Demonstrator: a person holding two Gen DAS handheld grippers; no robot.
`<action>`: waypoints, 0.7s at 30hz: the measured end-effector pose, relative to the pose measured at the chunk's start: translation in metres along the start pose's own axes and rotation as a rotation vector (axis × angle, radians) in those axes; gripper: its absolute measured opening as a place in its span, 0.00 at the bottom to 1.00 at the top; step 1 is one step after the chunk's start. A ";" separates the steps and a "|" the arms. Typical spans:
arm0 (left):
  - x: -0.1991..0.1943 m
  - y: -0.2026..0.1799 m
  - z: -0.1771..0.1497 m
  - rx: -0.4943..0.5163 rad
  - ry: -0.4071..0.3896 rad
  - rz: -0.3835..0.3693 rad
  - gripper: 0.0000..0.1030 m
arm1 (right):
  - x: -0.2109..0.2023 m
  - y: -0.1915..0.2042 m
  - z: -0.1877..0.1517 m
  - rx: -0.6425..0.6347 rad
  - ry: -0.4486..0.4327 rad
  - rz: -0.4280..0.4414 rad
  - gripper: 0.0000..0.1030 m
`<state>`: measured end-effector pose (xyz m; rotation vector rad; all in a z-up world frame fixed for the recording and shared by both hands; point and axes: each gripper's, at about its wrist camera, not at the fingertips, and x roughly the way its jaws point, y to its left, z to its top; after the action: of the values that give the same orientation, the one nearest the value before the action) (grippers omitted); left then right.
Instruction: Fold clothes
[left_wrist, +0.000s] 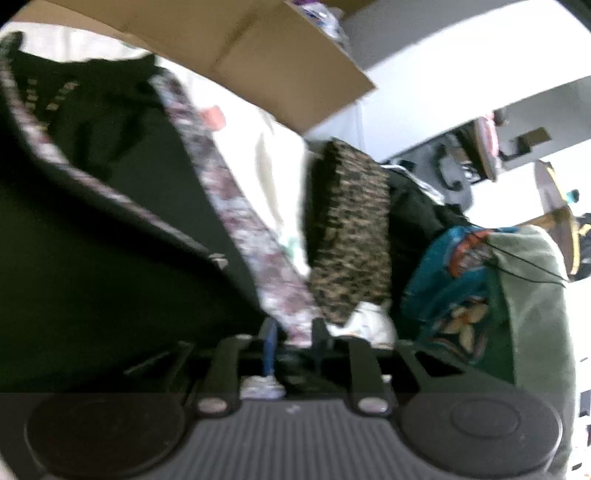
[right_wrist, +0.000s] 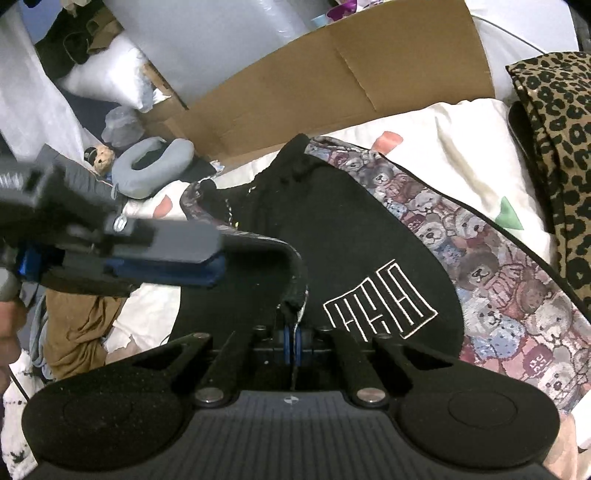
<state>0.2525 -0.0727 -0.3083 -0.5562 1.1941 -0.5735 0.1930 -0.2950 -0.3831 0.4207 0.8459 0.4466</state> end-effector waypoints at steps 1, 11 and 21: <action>-0.005 0.005 0.000 -0.001 -0.009 0.027 0.31 | -0.002 0.000 0.001 -0.001 -0.001 -0.002 0.01; -0.045 0.064 -0.024 -0.084 -0.063 0.243 0.44 | -0.032 0.008 0.023 -0.019 -0.022 -0.042 0.01; -0.048 0.104 -0.064 -0.175 -0.017 0.299 0.44 | -0.061 0.000 0.039 -0.017 -0.052 -0.103 0.01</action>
<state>0.1904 0.0296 -0.3624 -0.5164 1.2897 -0.2112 0.1879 -0.3341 -0.3221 0.3698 0.8090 0.3461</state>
